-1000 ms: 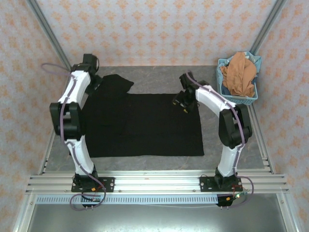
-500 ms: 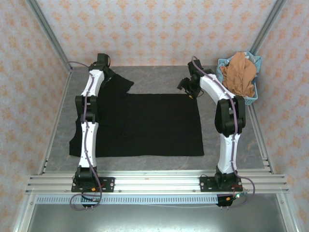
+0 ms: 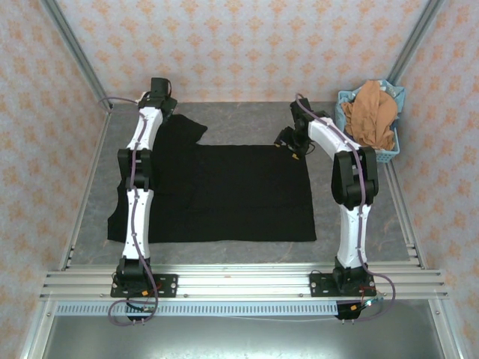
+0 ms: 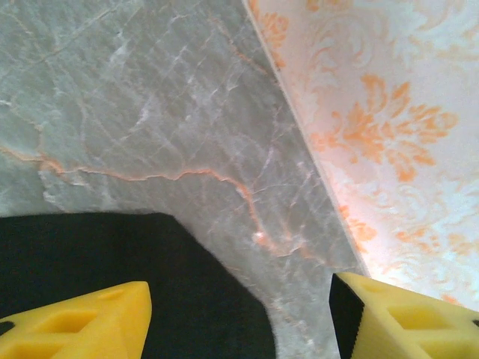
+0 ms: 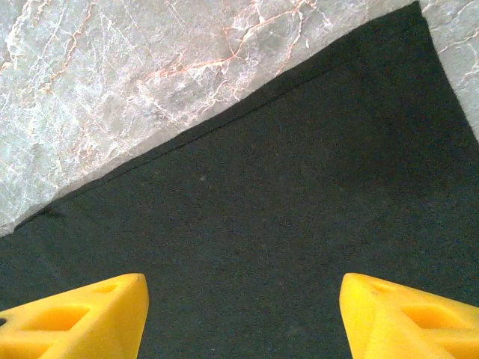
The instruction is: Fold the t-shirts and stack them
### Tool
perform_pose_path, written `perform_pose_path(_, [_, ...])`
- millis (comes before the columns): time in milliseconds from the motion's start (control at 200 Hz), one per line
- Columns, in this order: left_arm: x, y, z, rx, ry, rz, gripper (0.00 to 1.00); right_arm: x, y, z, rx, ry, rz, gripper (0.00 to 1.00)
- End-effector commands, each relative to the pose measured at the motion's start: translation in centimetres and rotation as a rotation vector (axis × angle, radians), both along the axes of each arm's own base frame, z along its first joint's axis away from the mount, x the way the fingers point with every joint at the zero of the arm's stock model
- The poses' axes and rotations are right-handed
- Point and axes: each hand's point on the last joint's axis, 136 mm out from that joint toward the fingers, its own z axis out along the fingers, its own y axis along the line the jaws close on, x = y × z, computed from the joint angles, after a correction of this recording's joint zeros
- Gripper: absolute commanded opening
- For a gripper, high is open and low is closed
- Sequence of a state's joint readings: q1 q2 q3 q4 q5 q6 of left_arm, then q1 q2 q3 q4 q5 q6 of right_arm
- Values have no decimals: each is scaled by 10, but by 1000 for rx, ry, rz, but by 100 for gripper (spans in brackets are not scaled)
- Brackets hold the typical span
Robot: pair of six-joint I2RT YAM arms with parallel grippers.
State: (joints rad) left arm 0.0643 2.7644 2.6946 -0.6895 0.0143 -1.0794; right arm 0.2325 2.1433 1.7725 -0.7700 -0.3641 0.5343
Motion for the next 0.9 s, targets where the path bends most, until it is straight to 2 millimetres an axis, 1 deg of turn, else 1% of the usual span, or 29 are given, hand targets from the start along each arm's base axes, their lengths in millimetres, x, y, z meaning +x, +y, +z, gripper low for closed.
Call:
perform_pose_path(0, [-9, 3, -19, -27, 47, 79, 65, -1, -3, -8, -3, 20, -9, 68])
perform_pose_path(170, [-19, 6, -47, -23, 109, 101, 65, 3, -3, -3, 14, 10, -9, 68])
perform_pose_path(230, [-23, 2, -58, -38, 138, 99, 65, 4, -2, -1, 18, 4, -8, 68])
perform_pose_path(300, [-33, -2, -67, -56, 192, 86, 65, 3, -2, 3, 20, 0, -6, 68])
perform_pose_path(405, [-63, -11, -80, -91, 330, 74, 64, 3, -3, 7, 19, -8, -6, 68])
perform_pose_path(475, [-98, -15, -91, -119, 480, 80, 62, 2, -5, 8, 19, -12, -7, 68])
perform_pose_path(545, [-127, -18, -95, -121, 599, 80, 62, 1, -7, 8, 19, -10, -13, 68])
perform_pose_path(610, [-144, -17, -95, -109, 651, 85, 62, 1, -8, 10, 19, -15, -14, 69])
perform_pose_path(701, [-154, -10, -92, -95, 663, 112, 62, 1, -7, 10, 23, -18, -12, 69])
perform_pose_path(746, [-154, -7, -92, -102, 667, 122, 62, 2, -7, 11, 26, -21, -13, 69])
perform_pose_path(816, [-152, -7, -98, -131, 672, 122, 60, 3, -7, 11, 34, -23, -18, 69])
perform_pose_path(896, [-149, -6, -109, -161, 682, 121, 54, 3, -6, 11, 37, -26, -19, 69])
